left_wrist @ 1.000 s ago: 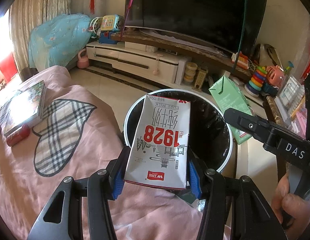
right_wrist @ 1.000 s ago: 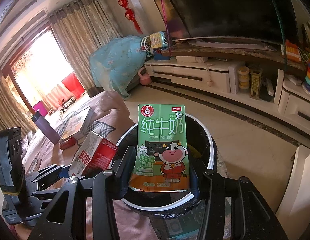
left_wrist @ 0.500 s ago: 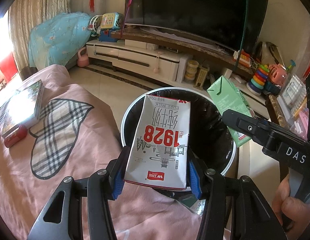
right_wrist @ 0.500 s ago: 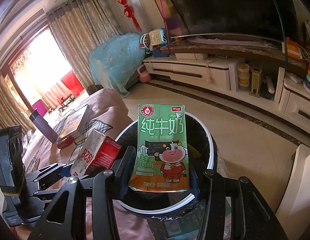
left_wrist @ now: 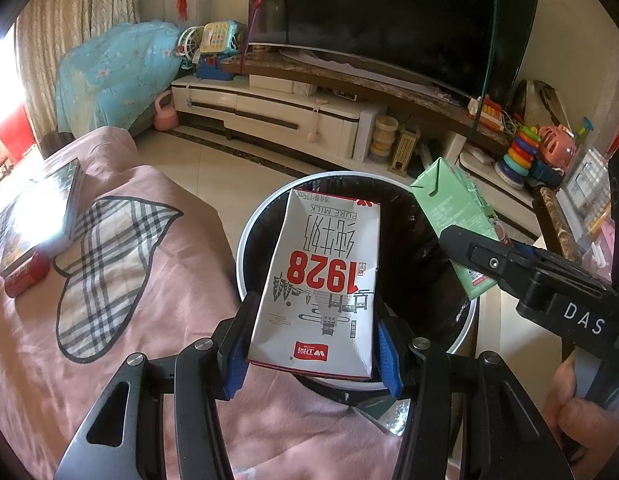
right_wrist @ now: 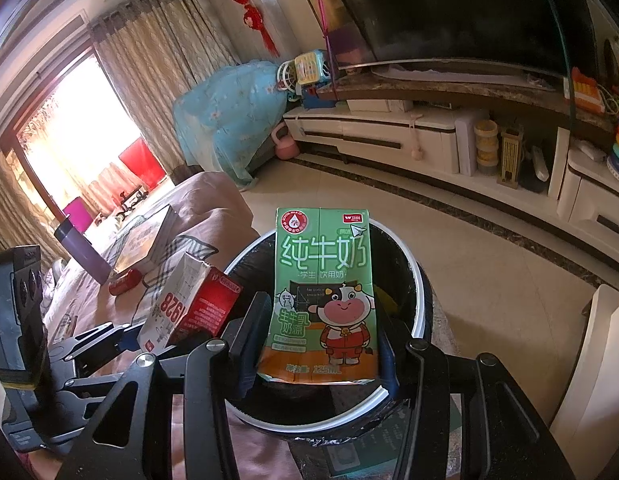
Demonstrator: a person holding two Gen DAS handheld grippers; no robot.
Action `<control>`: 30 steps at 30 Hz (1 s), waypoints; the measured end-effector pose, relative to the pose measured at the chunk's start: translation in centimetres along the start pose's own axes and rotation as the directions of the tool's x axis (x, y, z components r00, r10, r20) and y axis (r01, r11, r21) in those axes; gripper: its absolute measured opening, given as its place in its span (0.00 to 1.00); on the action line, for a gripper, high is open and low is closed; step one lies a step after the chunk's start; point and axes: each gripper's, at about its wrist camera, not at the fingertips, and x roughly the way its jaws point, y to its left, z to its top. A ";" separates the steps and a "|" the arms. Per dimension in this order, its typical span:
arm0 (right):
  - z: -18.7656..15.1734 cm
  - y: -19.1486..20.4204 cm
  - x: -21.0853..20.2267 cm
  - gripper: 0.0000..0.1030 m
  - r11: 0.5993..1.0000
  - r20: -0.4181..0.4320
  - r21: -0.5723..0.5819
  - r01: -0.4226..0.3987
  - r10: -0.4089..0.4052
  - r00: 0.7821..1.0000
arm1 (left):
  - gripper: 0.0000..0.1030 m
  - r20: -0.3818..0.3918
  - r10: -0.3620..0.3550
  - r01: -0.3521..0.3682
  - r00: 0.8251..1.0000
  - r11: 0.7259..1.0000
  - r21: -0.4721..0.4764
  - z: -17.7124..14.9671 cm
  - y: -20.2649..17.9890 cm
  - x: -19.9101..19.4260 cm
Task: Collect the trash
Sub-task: 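Hold both cartons in the closed tools above the bin opening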
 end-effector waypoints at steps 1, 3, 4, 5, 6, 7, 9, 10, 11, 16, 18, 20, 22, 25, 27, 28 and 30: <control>0.0 -0.1 0.1 0.47 1.000 -0.002 0.000 0.000 0.000 1.000 | 0.49 -0.001 0.001 -0.001 1.000 1.000 0.001 0.0 0.0 0.1; 0.0 -0.1 0.3 0.47 1.000 -0.007 0.002 0.001 -0.001 1.000 | 0.49 -0.003 0.003 -0.003 1.000 1.000 0.001 0.1 0.0 0.3; 0.0 -0.2 0.4 0.47 1.000 -0.010 0.003 -0.001 0.001 1.000 | 0.49 -0.005 0.003 -0.003 1.000 1.000 0.000 0.2 0.0 0.4; 0.0 -0.3 0.5 0.47 1.000 -0.013 0.004 0.000 0.000 1.000 | 0.49 -0.006 0.004 -0.004 1.000 1.000 -0.001 0.2 0.0 0.4; 0.1 -0.4 0.5 0.47 1.000 -0.015 0.005 -0.001 0.001 1.000 | 0.49 -0.008 0.004 -0.004 1.000 1.000 -0.002 0.2 0.0 0.5; 0.1 -0.4 0.7 0.47 1.000 -0.018 0.006 -0.002 0.002 1.000 | 0.49 -0.009 0.004 -0.004 1.000 1.000 -0.002 0.2 0.0 0.6; 0.2 -0.4 0.8 0.47 1.000 -0.022 0.003 -0.003 0.003 1.000 | 0.49 -0.012 0.004 -0.004 1.000 1.000 -0.002 0.2 -0.1 0.7; 0.2 -0.3 0.8 0.47 1.000 -0.022 0.002 -0.003 0.003 1.000 | 0.49 -0.013 0.004 -0.004 1.000 1.000 -0.002 0.3 -0.1 0.7; 0.2 -0.3 0.8 0.47 1.000 -0.022 0.001 -0.004 0.004 1.000 | 0.49 -0.014 0.005 -0.005 1.000 1.000 -0.002 0.3 -0.1 0.7; 0.0 -0.2 0.8 0.47 1.000 -0.024 0.000 -0.002 0.002 1.000 | 0.49 -0.017 0.005 -0.005 1.000 1.000 -0.002 0.3 -0.3 0.9; 0.1 -0.1 0.9 0.47 1.000 -0.026 0.001 -0.002 0.002 1.000 | 0.49 -0.017 0.004 -0.004 1.000 1.000 -0.002 0.3 -0.2 0.9; 0.1 -0.1 0.9 0.47 1.000 -0.027 0.001 -0.002 0.002 1.000 | 0.49 -0.018 0.005 -0.005 1.000 1.000 -0.003 0.3 -0.2 1.0; 0.1 -0.2 1.0 0.47 1.000 -0.028 0.001 0.000 0.000 1.000 | 0.49 -0.019 0.007 -0.007 1.000 1.000 -0.003 0.3 -0.2 1.0; 0.1 -0.2 1.1 0.47 1.000 -0.028 0.001 0.001 -0.001 1.000 | 0.49 -0.019 0.005 -0.005 1.000 1.000 -0.004 0.3 -0.2 1.0; 0.1 -0.2 1.1 0.47 1.000 -0.029 0.001 0.000 0.000 1.000 | 0.49 -0.020 0.004 -0.005 1.000 1.000 -0.003 0.3 -0.3 1.0; 0.1 -0.2 1.1 0.47 1.000 -0.029 0.001 0.000 0.000 1.000 | 0.49 -0.019 0.005 -0.005 1.000 1.000 -0.003 0.3 -0.2 1.0; 0.1 -0.2 1.1 0.47 1.000 -0.030 0.000 0.000 0.000 1.000 | 0.49 -0.020 0.004 -0.004 1.000 1.000 -0.003 0.3 -0.2 1.0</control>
